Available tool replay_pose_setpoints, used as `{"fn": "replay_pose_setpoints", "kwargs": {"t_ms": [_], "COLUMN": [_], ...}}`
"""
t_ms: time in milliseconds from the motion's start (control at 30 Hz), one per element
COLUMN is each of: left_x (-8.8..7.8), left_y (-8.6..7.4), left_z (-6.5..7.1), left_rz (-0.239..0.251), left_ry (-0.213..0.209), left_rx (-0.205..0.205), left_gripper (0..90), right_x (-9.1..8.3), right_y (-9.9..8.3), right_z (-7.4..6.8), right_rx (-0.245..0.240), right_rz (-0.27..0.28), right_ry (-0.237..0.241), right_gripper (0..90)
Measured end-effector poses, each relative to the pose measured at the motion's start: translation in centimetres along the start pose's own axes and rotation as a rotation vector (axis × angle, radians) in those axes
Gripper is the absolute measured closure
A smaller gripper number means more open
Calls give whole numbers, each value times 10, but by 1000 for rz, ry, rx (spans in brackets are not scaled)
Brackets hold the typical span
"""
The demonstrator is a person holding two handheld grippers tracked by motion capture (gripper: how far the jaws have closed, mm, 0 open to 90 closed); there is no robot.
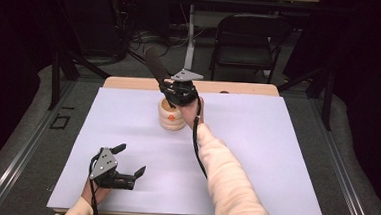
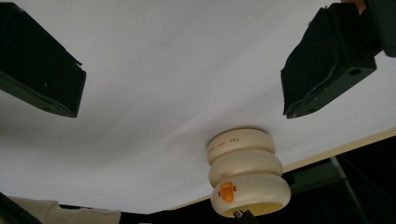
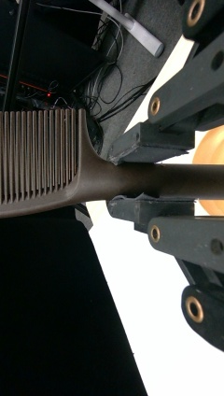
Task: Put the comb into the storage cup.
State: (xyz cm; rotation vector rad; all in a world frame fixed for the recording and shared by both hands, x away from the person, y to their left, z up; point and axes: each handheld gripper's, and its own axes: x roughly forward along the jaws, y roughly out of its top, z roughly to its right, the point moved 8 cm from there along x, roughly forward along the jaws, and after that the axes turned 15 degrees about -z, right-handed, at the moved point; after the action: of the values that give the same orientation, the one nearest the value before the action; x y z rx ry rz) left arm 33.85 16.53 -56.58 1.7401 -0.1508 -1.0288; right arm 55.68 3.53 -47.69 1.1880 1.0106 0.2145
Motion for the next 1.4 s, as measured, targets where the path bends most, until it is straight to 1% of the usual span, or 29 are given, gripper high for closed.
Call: {"fn": "replay_pose_setpoints", "kwargs": {"t_ms": [167,933,1300,1400], "left_x": [0,0,0,0], "left_y": [0,0,0,0], "left_z": [0,0,0,0], "left_rz": [0,0,-1,1], "left_ry": [-1,0,0,0], "left_rx": [0,0,-1,-1], "left_gripper": [2,2,2,2], "right_x": [2,15,20,20], "right_y": [-1,-11,-18,-19], "right_z": [0,-3,-3,-3], "right_rx": [2,4,3,-4], "right_rz": [-1,-39,-60,-66], "right_ry": [3,18,20,19], "right_gripper": [722,722,722,722]}}
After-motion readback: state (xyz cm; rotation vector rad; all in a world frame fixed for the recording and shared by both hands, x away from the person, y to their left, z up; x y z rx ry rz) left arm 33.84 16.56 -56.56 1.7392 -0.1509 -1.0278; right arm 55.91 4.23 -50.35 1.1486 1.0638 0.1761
